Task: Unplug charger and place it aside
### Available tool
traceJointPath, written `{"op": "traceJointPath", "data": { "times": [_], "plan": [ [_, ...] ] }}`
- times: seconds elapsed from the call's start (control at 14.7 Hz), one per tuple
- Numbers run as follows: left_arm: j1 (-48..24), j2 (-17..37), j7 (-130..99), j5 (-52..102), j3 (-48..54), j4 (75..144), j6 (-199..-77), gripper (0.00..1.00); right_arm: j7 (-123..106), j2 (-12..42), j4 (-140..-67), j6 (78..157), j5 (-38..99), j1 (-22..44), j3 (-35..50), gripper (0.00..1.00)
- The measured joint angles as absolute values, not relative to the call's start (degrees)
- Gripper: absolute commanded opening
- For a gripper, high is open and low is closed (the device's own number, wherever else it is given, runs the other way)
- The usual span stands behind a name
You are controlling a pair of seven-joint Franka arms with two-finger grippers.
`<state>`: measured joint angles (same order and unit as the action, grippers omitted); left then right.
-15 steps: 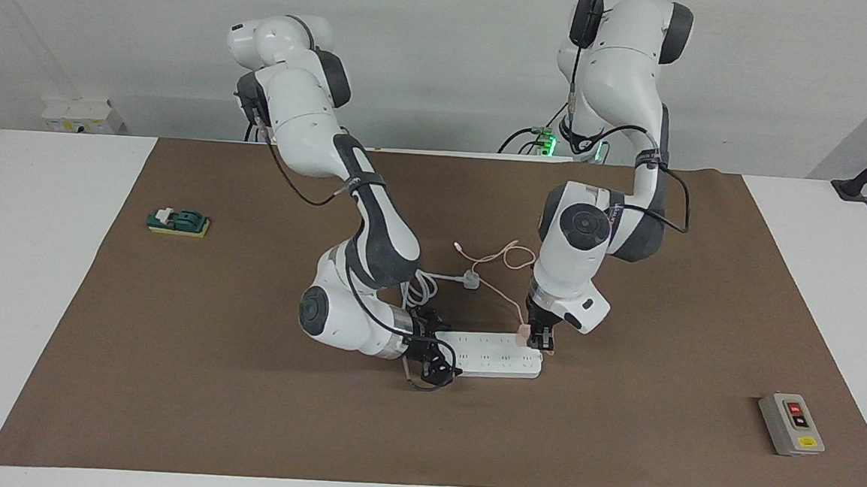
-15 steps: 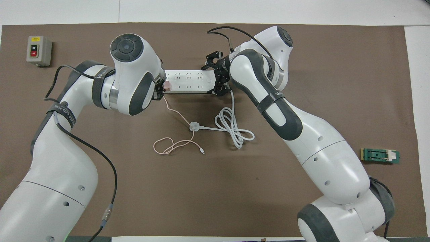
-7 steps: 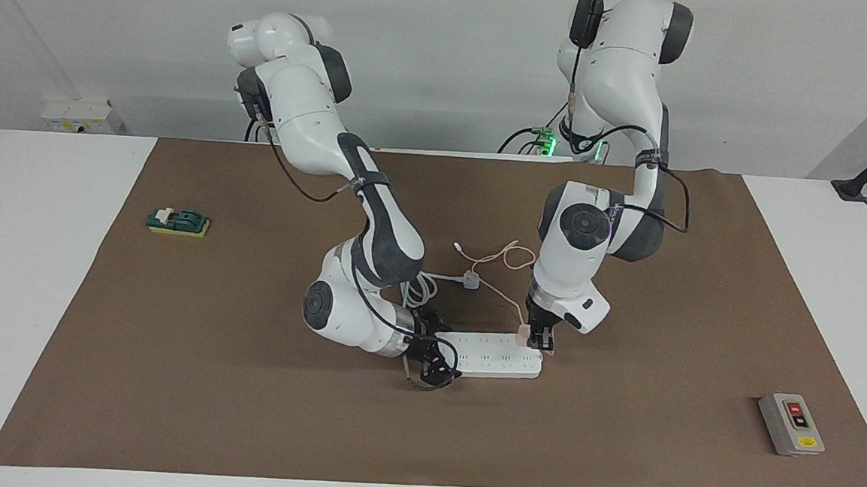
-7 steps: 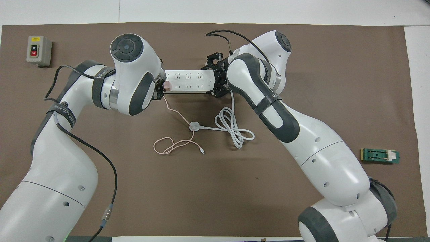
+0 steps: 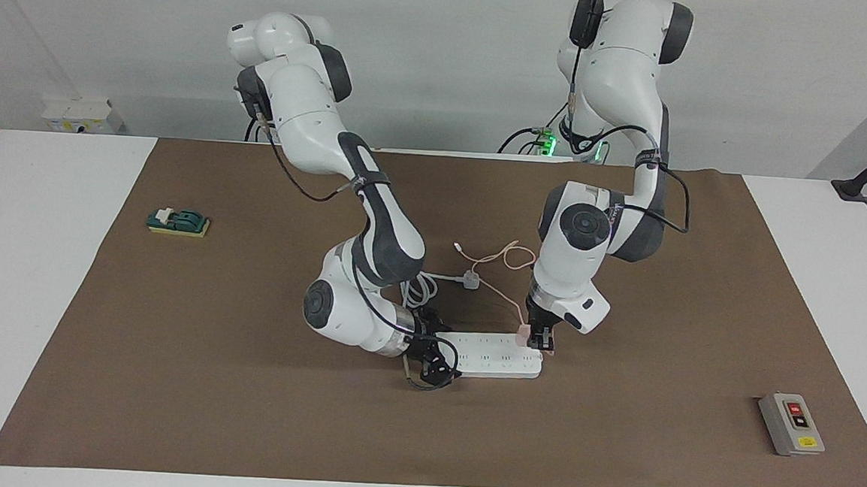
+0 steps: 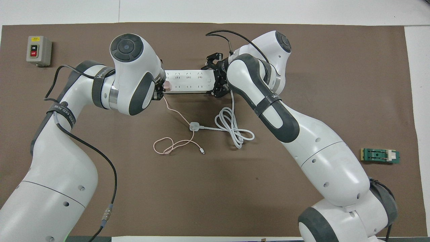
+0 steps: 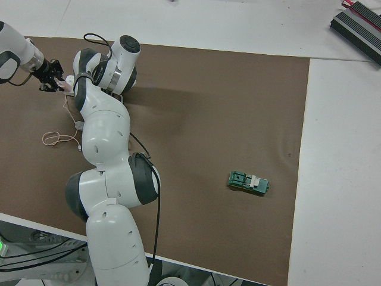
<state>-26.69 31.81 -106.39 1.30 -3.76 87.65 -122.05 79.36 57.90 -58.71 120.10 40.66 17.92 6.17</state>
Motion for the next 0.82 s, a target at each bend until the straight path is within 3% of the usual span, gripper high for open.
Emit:
{"op": "traceJointPath", "data": {
  "times": [0.54, 0.82],
  "plan": [
    [-25.82, 31.43, -105.60, 2.63, -3.48, 86.36, -120.20, 0.00, 79.36, 57.90, -58.74, 120.25, 40.66, 17.94, 6.17, 0.28],
    [-19.77, 24.44, -98.75, 1.99, -4.60, 84.64, -113.18, 0.00, 79.35, 57.89, -58.76, 120.26, 40.64, 17.94, 6.16, 0.28]
  ]
}}
